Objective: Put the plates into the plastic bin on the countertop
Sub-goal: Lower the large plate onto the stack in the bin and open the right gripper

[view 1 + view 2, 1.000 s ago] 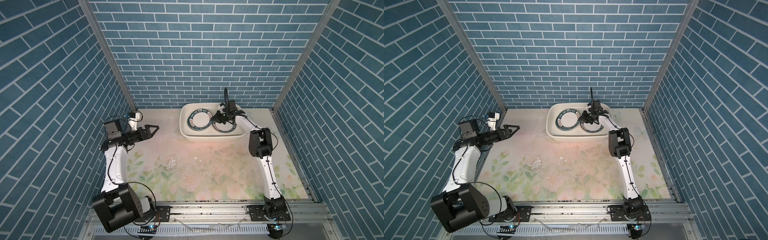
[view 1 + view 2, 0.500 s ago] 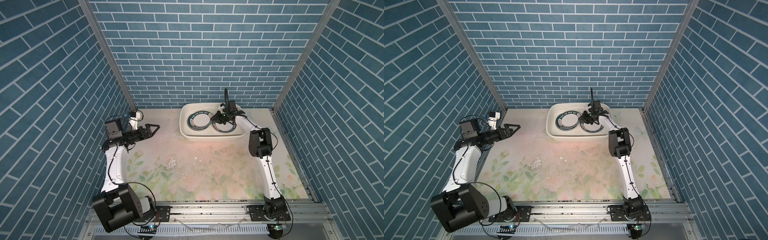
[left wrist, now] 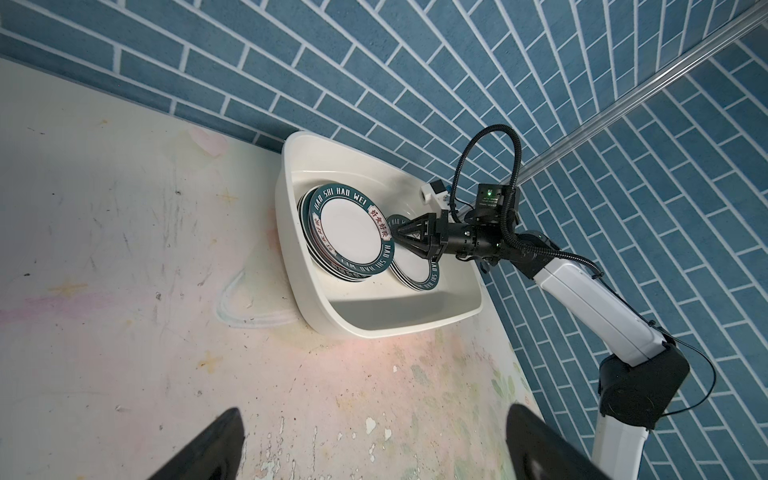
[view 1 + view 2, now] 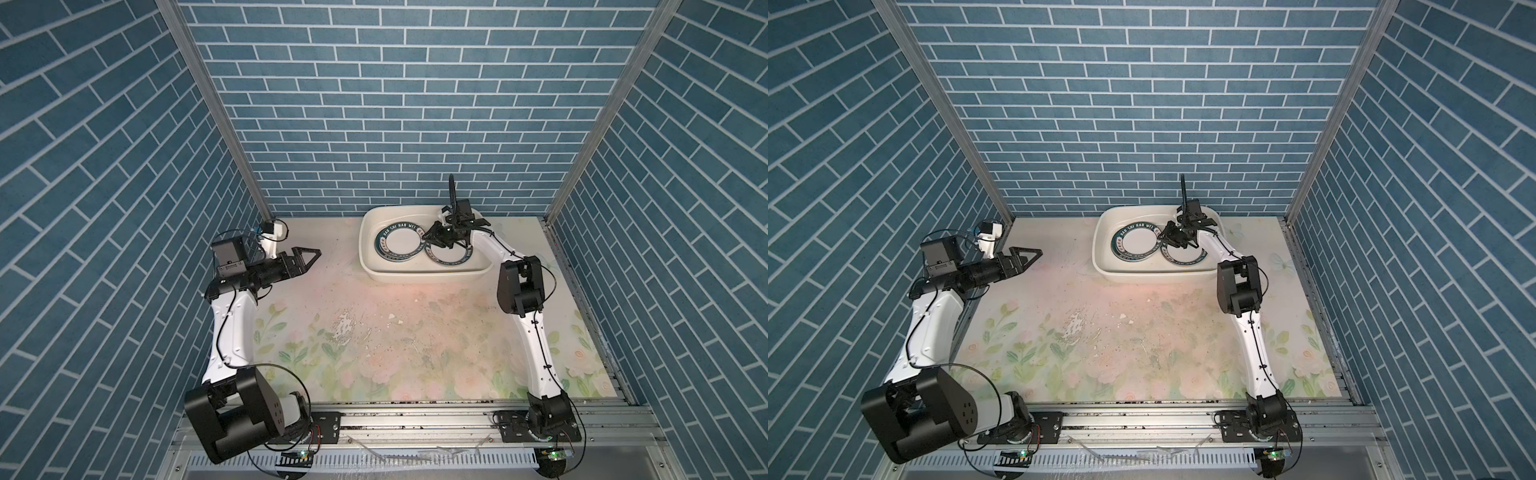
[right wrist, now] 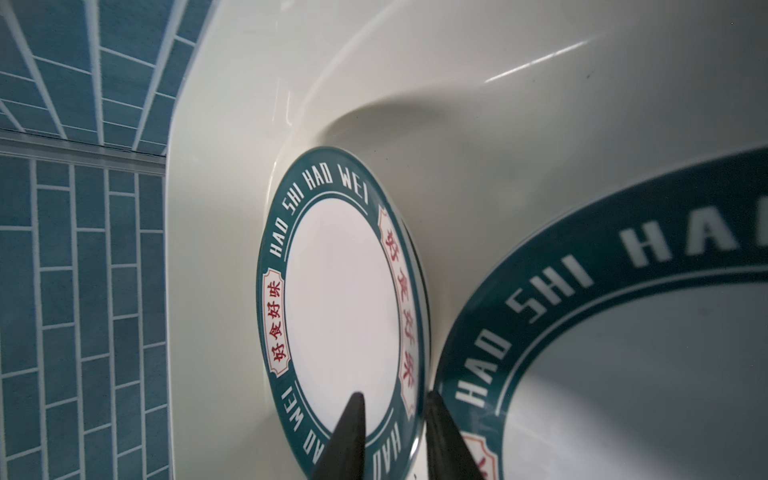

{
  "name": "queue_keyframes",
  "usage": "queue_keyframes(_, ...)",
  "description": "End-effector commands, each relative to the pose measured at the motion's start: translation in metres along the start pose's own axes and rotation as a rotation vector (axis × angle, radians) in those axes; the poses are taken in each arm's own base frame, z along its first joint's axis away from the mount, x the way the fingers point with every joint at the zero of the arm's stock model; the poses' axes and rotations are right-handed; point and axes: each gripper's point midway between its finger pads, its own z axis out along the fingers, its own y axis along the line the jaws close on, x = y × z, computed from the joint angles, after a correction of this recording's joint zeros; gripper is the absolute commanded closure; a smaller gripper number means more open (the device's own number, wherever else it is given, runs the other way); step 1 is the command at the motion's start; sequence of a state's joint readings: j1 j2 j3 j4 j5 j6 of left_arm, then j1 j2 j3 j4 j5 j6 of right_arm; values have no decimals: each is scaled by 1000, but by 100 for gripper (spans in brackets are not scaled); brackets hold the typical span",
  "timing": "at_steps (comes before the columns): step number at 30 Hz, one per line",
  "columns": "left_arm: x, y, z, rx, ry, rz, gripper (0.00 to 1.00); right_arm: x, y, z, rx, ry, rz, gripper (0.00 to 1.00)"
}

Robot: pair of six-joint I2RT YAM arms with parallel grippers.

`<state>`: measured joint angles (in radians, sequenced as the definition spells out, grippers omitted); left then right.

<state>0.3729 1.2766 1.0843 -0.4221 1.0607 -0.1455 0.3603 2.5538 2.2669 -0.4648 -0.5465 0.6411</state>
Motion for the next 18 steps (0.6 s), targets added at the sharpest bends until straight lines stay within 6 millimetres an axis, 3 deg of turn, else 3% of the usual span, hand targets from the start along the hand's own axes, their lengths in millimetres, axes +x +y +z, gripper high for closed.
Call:
queue_keyframes(1,-8,-8,0,18,-9,34,0,-1,6,-8,29,0,-52,73)
queue_keyframes(13,-6,-10,-1,10,-5,56,1,6,23,1,-62,45,-45,73)
queue_keyframes(18,-2,-10,-4,-21,10,83,0,1,30,-5,-66,31,-47,73)
